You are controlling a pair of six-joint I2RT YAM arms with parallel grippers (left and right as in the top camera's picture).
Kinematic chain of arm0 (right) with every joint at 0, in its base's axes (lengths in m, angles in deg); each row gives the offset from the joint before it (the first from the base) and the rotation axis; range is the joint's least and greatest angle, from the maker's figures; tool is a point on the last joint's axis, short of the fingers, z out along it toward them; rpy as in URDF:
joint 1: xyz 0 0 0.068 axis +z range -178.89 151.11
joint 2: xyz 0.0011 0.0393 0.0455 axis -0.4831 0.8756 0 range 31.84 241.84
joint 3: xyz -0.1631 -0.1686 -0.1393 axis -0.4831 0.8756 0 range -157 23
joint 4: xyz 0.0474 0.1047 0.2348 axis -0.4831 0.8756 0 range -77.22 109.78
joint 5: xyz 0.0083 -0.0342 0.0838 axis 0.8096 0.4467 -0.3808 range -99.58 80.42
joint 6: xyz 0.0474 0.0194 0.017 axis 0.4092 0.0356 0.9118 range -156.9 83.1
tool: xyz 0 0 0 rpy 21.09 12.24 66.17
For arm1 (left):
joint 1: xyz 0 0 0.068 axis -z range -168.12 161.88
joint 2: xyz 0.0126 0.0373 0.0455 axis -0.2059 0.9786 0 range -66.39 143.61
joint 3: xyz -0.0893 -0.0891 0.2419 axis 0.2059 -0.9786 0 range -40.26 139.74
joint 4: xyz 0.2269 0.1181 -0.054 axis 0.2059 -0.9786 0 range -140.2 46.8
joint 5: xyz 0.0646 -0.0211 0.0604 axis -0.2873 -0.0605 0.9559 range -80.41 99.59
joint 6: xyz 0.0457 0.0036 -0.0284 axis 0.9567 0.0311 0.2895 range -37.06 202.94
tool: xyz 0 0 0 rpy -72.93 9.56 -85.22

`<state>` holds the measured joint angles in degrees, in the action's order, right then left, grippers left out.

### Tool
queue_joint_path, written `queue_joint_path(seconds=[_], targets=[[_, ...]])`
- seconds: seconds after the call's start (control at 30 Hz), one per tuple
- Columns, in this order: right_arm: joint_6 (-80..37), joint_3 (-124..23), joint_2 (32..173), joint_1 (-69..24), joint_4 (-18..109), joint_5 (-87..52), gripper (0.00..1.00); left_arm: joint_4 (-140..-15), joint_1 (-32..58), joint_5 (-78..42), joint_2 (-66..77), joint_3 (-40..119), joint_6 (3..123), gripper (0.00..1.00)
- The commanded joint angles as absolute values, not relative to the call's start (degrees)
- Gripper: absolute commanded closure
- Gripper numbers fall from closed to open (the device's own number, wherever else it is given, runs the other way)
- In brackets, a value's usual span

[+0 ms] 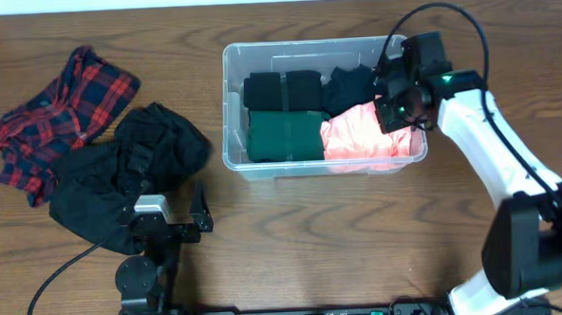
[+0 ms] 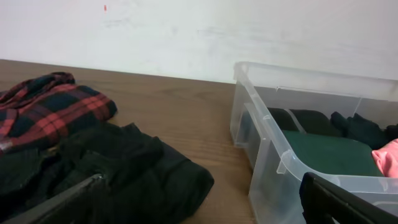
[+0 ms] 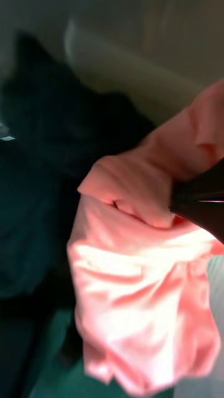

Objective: Pack container
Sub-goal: 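Lower the pink garment into the bin's front-right and press it down, then open the right gripper and withdraw it to the upper right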

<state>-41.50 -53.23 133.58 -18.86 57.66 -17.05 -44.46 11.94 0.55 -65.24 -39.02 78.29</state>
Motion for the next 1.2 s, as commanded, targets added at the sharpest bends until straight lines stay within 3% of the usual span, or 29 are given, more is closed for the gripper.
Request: queue_joint_path(seconds=[0.0, 0.37, 1.07, 1.1, 1.17], targets=[[-40.2, -54.3, 136.9, -18.1, 57.7, -16.2, 0.99, -46.4, 11.7, -0.5, -65.0, -40.0, 78.2, 0.02], [-41.3, -54.3, 144.0, -15.6, 57.4, -14.7, 0.99, -46.4, 11.7, -0.5, -65.0, -40.0, 78.2, 0.02], [-42.9, -54.4, 143.9, -15.4, 57.4, -14.1, 0.99, -46.4, 11.7, -0.5, -65.0, -40.0, 78.2, 0.02], [-42.6, -54.8, 143.7, -15.4, 57.7, -14.1, 0.93, -46.4, 11.7, -0.5, -65.0, -40.0, 78.2, 0.02], [-41.6, -56.6, 143.1, -15.5, 59.1, -14.1, 0.58, -46.4, 11.7, -0.5, -65.0, -40.0, 78.2, 0.02]])
